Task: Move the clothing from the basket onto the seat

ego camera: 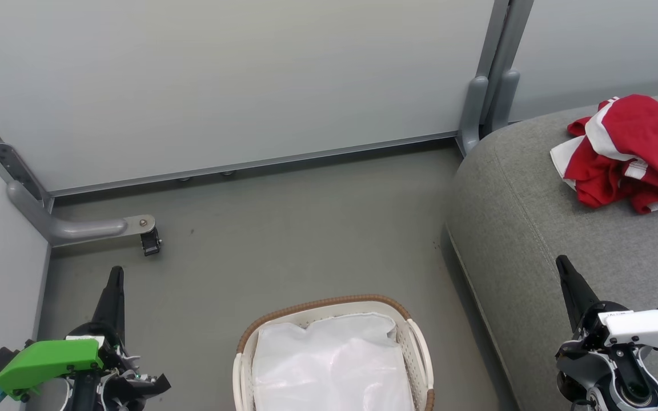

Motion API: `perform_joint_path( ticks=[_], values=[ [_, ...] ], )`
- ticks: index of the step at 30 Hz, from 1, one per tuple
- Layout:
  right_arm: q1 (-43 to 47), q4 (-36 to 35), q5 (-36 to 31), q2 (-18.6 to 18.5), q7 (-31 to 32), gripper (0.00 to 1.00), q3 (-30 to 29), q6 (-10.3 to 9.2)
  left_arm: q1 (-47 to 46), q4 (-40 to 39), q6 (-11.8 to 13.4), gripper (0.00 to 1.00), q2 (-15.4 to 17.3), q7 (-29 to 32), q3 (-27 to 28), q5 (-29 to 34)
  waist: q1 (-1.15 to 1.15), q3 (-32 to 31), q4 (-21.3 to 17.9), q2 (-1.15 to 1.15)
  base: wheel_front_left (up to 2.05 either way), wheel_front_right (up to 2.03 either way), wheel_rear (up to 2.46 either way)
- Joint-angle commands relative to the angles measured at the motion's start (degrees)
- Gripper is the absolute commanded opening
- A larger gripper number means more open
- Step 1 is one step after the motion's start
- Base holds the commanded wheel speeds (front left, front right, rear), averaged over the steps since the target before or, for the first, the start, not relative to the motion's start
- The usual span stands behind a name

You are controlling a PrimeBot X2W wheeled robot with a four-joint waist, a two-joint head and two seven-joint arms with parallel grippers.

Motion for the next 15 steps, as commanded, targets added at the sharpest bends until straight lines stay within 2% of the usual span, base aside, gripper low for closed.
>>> perform_joint_path(
  ticks=[1, 15],
  values=[
    [0.6, -0.2, 0.2, -0.3, 0.1, 0.0, -0.1, 0.0, -0.7, -0.1, -0.4, 0.0, 0.0, 0.2, 0.2, 0.3, 0.0, 0.0, 0.0, 0.0, 0.0, 0.0, 0.0],
    [0.6, -0.2, 0.2, -0.3, 0.1, 0.0, -0.1, 0.0, -0.7, -0.1, -0.4, 0.0, 0.0, 0.2, 0.2, 0.3, 0.0, 0.0, 0.0, 0.0, 0.0, 0.0, 0.0]
  ],
)
